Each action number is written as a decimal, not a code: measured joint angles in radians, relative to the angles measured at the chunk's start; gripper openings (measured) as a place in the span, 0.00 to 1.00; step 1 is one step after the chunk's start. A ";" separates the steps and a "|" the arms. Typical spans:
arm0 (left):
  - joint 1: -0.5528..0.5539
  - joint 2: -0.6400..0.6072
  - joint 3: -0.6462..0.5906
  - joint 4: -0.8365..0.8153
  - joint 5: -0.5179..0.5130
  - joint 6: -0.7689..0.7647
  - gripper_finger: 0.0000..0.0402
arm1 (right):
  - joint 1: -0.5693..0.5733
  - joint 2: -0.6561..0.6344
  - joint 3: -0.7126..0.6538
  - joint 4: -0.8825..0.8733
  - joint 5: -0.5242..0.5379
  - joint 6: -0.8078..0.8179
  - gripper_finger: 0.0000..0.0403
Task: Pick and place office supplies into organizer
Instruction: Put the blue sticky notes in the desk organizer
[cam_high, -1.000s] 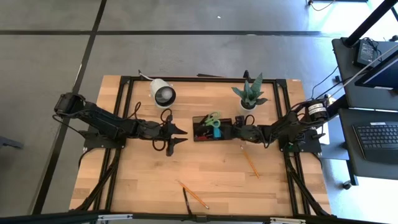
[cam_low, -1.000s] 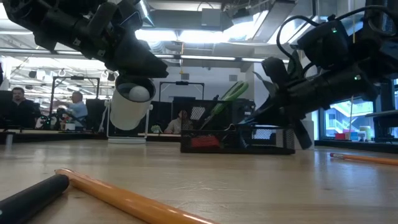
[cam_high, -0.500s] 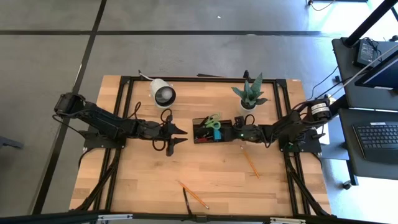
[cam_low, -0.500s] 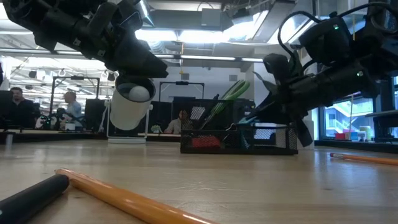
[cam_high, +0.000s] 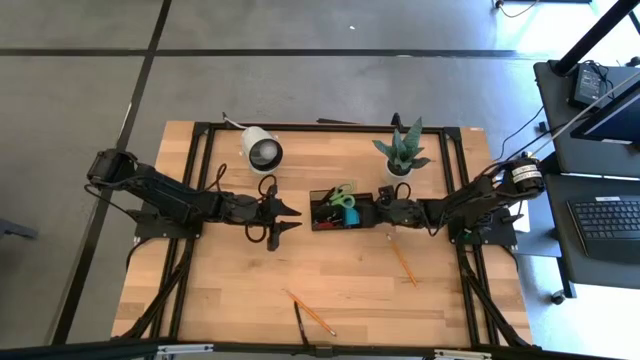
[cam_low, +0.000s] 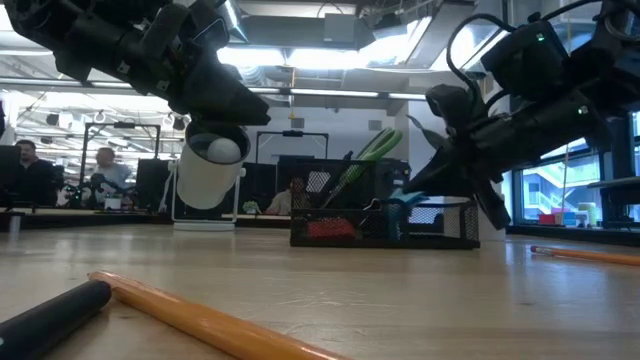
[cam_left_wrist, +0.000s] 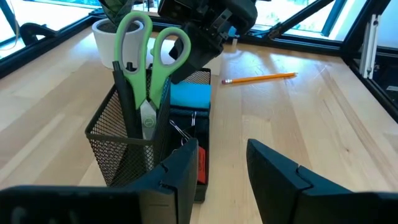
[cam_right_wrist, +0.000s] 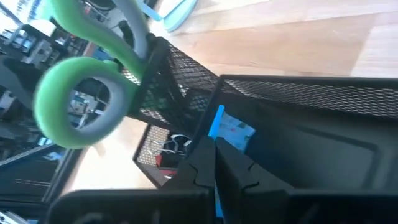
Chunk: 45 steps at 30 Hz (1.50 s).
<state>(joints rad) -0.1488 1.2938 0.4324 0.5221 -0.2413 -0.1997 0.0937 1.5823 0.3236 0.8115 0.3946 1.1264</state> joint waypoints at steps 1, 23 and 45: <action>0.000 0.000 0.000 -0.001 0.000 0.000 0.32 | 0.000 -0.008 -0.001 -0.013 0.000 -0.004 0.01; 0.000 0.000 0.000 -0.002 0.000 -0.001 0.32 | -0.005 -0.163 0.003 -0.353 -0.005 -0.007 0.05; 0.000 0.000 0.000 -0.002 0.000 -0.027 0.32 | -0.005 -0.160 0.325 -0.979 -0.034 -0.240 0.05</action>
<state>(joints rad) -0.1486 1.2938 0.4324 0.5196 -0.2417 -0.2264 0.0891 1.4223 0.6486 -0.1679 0.3607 0.8863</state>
